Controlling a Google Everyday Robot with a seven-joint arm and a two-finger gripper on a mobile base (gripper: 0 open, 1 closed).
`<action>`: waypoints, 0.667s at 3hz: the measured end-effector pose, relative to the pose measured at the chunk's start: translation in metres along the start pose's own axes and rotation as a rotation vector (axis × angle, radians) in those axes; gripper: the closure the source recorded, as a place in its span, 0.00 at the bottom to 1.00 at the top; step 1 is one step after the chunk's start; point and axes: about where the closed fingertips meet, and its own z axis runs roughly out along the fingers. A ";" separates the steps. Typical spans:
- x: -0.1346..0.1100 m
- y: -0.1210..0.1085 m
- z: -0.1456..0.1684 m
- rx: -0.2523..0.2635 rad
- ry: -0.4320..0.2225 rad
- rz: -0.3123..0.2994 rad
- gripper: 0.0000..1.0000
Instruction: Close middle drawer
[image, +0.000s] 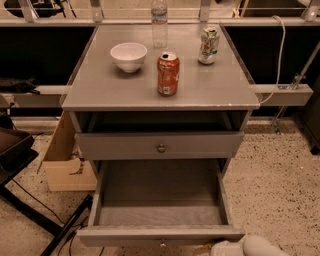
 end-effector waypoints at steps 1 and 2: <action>-0.004 -0.001 0.001 -0.001 -0.017 -0.001 1.00; -0.018 -0.008 -0.002 0.001 -0.050 -0.013 1.00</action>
Offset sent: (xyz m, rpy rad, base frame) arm 0.1151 0.0292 0.0801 0.2505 -0.1968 0.0002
